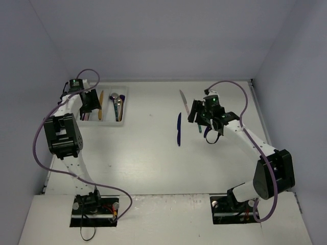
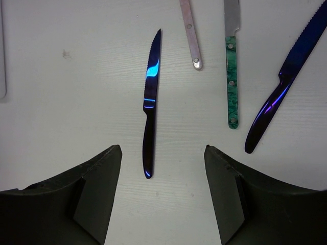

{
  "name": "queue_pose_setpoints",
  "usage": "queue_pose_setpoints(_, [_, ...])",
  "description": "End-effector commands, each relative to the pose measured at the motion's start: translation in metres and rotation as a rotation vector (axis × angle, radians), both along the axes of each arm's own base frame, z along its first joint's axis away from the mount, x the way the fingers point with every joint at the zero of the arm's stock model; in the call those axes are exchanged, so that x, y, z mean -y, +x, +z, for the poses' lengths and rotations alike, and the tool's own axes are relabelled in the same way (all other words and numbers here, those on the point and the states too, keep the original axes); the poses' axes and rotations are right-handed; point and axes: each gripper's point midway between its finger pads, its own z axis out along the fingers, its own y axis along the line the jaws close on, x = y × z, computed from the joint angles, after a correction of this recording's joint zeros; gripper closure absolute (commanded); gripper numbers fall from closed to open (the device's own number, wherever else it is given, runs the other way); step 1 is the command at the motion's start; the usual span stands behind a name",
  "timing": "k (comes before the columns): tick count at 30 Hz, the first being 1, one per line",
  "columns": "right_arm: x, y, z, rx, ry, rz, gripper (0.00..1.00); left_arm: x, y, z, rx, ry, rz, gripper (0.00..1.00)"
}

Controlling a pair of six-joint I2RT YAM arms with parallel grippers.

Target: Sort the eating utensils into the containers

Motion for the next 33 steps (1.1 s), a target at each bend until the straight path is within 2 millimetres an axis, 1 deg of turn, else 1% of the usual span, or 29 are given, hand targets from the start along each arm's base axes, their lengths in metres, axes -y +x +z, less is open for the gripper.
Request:
queue_pose_setpoints(1, [-0.005, 0.02, 0.0, 0.027, -0.022, -0.002, 0.38, -0.003, 0.004, 0.117, 0.249, 0.092, 0.051, 0.48])
queue_pose_setpoints(2, [-0.006, 0.023, -0.004, 0.017, -0.03, -0.002, 0.38, 0.002, -0.002, 0.133, 0.278, 0.109, 0.052, 0.47])
queue_pose_setpoints(3, [-0.009, 0.024, -0.009, 0.007, -0.041, 0.002, 0.39, 0.006, -0.007, 0.144, 0.298, 0.122, 0.052, 0.46])
queue_pose_setpoints(5, [-0.011, 0.026, -0.025, -0.031, -0.089, -0.003, 0.4, 0.017, -0.02, 0.164, 0.336, 0.144, 0.046, 0.44])
queue_pose_setpoints(6, [-0.01, 0.03, -0.021, -0.018, -0.093, -0.011, 0.4, 0.021, -0.025, 0.179, 0.369, 0.155, 0.045, 0.42])
queue_pose_setpoints(7, [-0.016, 0.028, -0.033, -0.049, -0.118, 0.003, 0.4, 0.026, -0.034, 0.177, 0.365, 0.162, 0.043, 0.41])
queue_pose_setpoints(8, [-0.02, 0.031, -0.035, -0.05, -0.142, 0.0, 0.4, 0.038, -0.048, 0.193, 0.403, 0.169, 0.028, 0.37])
queue_pose_setpoints(9, [-0.024, 0.034, -0.038, -0.053, -0.162, -0.002, 0.4, 0.043, -0.059, 0.202, 0.426, 0.181, 0.028, 0.34])
queue_pose_setpoints(10, [-0.026, 0.034, -0.045, -0.068, -0.184, -0.002, 0.4, 0.046, -0.07, 0.199, 0.422, 0.187, 0.031, 0.32])
queue_pose_setpoints(11, [-0.03, 0.033, -0.055, -0.09, -0.211, -0.001, 0.4, 0.049, -0.082, 0.191, 0.409, 0.183, 0.027, 0.31])
queue_pose_setpoints(12, [-0.035, 0.03, -0.06, -0.098, -0.231, 0.006, 0.41, 0.057, -0.091, 0.192, 0.416, 0.187, 0.022, 0.3])
queue_pose_setpoints(13, [-0.036, 0.031, -0.065, -0.109, -0.255, 0.001, 0.41, 0.061, -0.102, 0.199, 0.441, 0.187, 0.019, 0.27])
queue_pose_setpoints(14, [-0.04, 0.03, -0.069, -0.115, -0.271, 0.004, 0.41, 0.062, -0.112, 0.19, 0.427, 0.186, 0.014, 0.26])
queue_pose_setpoints(16, [-0.043, 0.029, -0.075, -0.126, -0.298, 0.002, 0.42, 0.063, -0.132, 0.187, 0.435, 0.183, 0.01, 0.26])
queue_pose_setpoints(18, [-0.048, 0.027, -0.086, -0.149, -0.309, 0.005, 0.44, 0.064, -0.151, 0.174, 0.428, 0.193, 0.0, 0.25])
queue_pose_setpoints(20, [-0.052, 0.027, -0.092, -0.161, -0.312, 0.006, 0.46, 0.064, -0.162, 0.161, 0.414, 0.209, -0.006, 0.25])
queue_pose_setpoints(21, [-0.052, 0.026, -0.095, -0.169, -0.315, 0.003, 0.47, 0.065, -0.168, 0.162, 0.425, 0.214, -0.008, 0.25])
queue_pose_setpoints(22, [-0.051, 0.026, -0.1, -0.181, -0.322, -0.001, 0.48, 0.067, -0.171, 0.158, 0.422, 0.217, -0.014, 0.25])
queue_pose_setpoints(25, [-0.051, 0.027, -0.105, -0.196, -0.326, -0.012, 0.51, 0.07, -0.177, 0.144, 0.399, 0.238, -0.039, 0.25])
queue_pose_setpoints(27, [-0.05, 0.025, -0.113, -0.216, -0.338, -0.014, 0.53, 0.072, -0.178, 0.141, 0.391, 0.243, -0.051, 0.25])
queue_pose_setpoints(33, [-0.053, 0.022, -0.124, -0.246, -0.346, -0.005, 0.56, 0.077, -0.175, 0.141, 0.393, 0.228, -0.065, 0.25])
